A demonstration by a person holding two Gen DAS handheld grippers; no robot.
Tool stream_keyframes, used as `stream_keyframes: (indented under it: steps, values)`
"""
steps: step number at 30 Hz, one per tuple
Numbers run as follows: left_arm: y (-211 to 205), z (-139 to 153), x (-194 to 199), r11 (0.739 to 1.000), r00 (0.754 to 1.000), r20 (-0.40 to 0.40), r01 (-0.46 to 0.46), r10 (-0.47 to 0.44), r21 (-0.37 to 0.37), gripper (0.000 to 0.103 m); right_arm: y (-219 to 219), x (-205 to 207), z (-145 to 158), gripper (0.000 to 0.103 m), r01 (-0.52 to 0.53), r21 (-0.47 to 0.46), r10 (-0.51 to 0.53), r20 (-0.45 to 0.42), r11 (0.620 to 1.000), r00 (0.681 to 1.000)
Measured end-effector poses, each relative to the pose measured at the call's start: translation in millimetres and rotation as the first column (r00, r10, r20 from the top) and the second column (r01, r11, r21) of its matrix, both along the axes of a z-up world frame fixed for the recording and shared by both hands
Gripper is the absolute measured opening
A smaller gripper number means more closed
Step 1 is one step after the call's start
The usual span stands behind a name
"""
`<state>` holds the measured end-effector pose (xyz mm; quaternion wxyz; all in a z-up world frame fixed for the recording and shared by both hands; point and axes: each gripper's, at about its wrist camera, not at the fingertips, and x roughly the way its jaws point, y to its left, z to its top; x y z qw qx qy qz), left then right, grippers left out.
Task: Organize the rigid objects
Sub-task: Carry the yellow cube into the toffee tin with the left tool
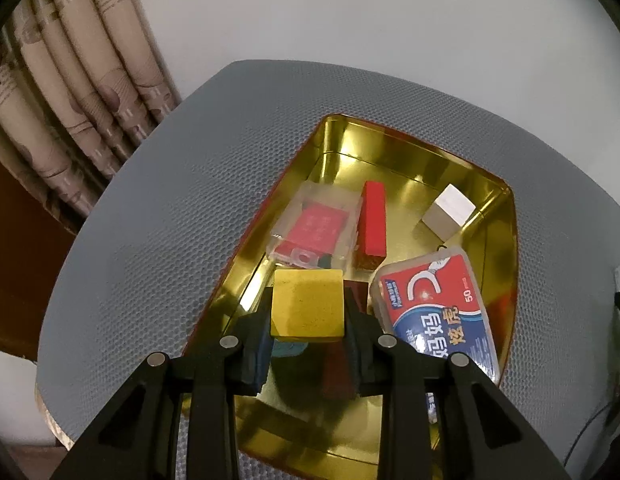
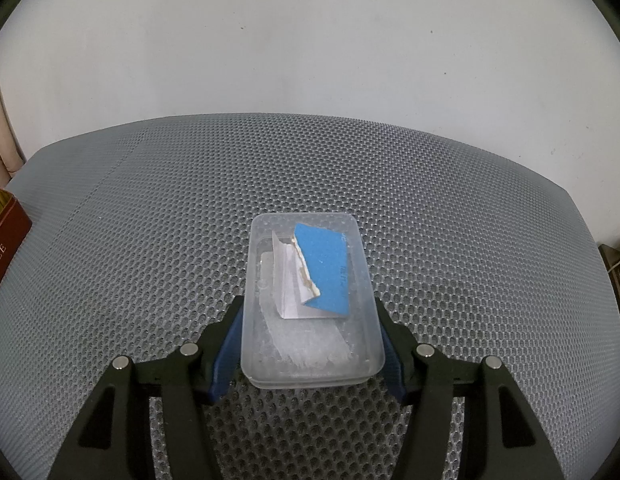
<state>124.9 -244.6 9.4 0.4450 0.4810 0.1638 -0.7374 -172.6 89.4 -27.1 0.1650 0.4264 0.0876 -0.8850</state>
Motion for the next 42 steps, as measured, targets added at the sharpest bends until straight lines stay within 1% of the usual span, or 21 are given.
stream_keyframes:
  steps: [4, 12, 20, 21, 22, 24, 31, 36, 39, 42]
  values:
    - [-2, -6, -4, 1.0, 1.0, 0.01, 0.02, -0.02, 0.003, 0.027, 0, 0, 0, 0.061, 0.0, 0.002, 0.0, -0.001, 1.0, 1.0]
    - [-3, -13, -7, 0.999, 0.998, 0.037, 0.044, -0.044, -0.016, 0.028, 2, -2, -1, 0.061, -0.003, 0.001, 0.003, 0.0, 1.0, 1.0]
    - [2, -12, -10, 0.998, 0.997, 0.05, 0.055, -0.053, -0.04, 0.03, 2, -2, -1, 0.061, -0.003, 0.0, 0.003, 0.0, 1.0, 1.0]
    - [2, -10, -10, 0.997, 0.997, 0.05, 0.057, -0.055, -0.043, 0.033, 2, -2, -1, 0.061, -0.003, 0.001, 0.003, 0.0, 1.0, 1.0]
    - [2, -10, -9, 0.997, 0.997, 0.054, 0.056, -0.053, -0.045, 0.04, 2, -2, -1, 0.061, -0.003, 0.001, 0.003, 0.0, 1.0, 1.0]
    - [3, -9, -9, 0.997, 0.997, 0.064, 0.056, -0.053, -0.052, 0.046, 2, -2, -1, 0.061, -0.003, 0.001, 0.003, 0.0, 1.0, 1.0]
    - [8, -1, -6, 0.994, 0.995, 0.088, 0.064, -0.056, -0.088, 0.048, 2, -2, -1, 0.061, -0.002, 0.001, 0.002, 0.0, 1.0, 1.0]
    - [14, 14, 1, 0.991, 0.997, 0.07, 0.052, -0.043, -0.124, 0.048, 2, -2, -1, 0.061, -0.002, 0.002, 0.002, 0.0, 1.0, 1.0]
    - [18, 22, 4, 0.988, 0.997, 0.055, 0.056, -0.048, -0.141, 0.053, 2, -2, -1, 0.061, -0.002, 0.002, 0.002, 0.0, 1.0, 1.0]
    - [24, 29, 5, 0.984, 0.997, 0.048, 0.067, -0.06, -0.166, 0.054, 2, -2, -1, 0.061, -0.002, 0.002, 0.002, 0.0, 1.0, 1.0]
